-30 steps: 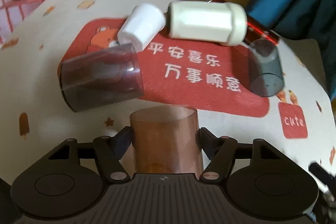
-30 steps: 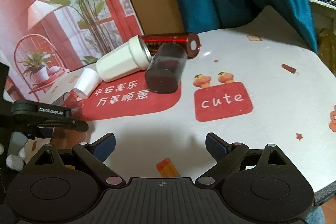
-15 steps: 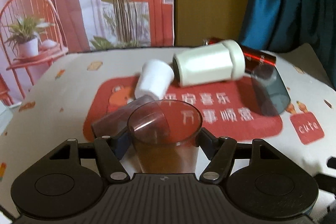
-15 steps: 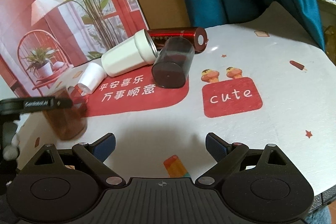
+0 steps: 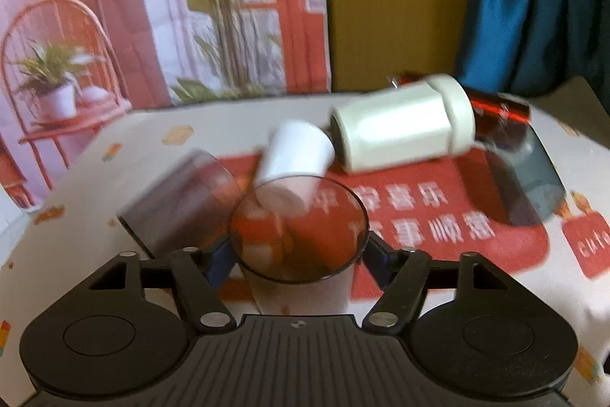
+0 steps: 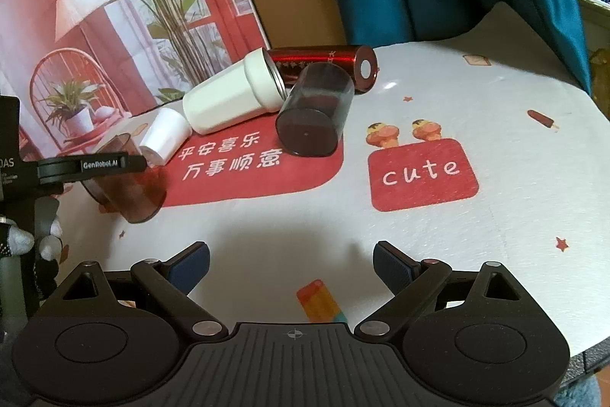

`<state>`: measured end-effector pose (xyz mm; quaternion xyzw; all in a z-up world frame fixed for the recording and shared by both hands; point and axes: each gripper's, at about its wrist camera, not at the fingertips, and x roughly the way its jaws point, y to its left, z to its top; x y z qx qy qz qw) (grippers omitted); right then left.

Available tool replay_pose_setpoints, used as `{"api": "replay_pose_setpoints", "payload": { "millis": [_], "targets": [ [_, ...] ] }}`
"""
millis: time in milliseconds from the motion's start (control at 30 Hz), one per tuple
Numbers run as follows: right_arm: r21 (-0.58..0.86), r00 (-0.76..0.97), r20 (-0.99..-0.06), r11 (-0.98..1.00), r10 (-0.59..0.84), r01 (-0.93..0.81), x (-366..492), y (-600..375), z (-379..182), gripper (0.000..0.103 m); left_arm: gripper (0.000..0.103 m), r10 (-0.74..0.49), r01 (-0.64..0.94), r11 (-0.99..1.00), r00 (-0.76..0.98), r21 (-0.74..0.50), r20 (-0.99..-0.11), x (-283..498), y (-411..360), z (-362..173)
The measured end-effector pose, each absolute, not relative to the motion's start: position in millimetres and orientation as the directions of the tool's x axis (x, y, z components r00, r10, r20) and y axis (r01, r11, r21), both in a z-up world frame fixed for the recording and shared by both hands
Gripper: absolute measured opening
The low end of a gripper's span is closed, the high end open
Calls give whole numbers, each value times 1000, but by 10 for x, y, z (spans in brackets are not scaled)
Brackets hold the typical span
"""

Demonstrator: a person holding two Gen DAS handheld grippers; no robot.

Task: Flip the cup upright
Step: 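Rotate the brown cup upright with the left gripper and lower it onto the mat, then open the left gripper and pull it back from the cup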

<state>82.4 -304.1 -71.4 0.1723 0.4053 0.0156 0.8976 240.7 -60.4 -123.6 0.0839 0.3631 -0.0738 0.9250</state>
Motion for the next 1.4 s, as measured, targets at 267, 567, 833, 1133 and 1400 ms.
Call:
{"api": "replay_pose_setpoints", "payload": {
  "millis": [267, 567, 833, 1133, 1400],
  "targets": [
    [314, 665, -728, 943, 164, 111, 836, -3017, -713, 91, 96, -163, 214, 977, 772, 11, -614, 2110, -243, -836],
    [286, 638, -752, 954, 165, 91, 937, -2870, -726, 91, 93, 16, -97, 989, 822, -114, -569, 2590, 889, -526],
    [245, 633, -760, 967, 150, 65, 972, -2713, -624, 91, 93, -10, -97, 984, 804, -148, -595, 2598, 1008, -586],
    [206, 662, -738, 978, 131, 36, 928, -2563, -387, 103, 103, -92, 5, 990, 774, -138, -626, 2193, 921, -506],
    [164, 690, -717, 986, 104, 22, 793, -2402, -71, 103, 103, -114, 113, 993, 752, -44, -649, 1660, 719, -286]
  ]
}}
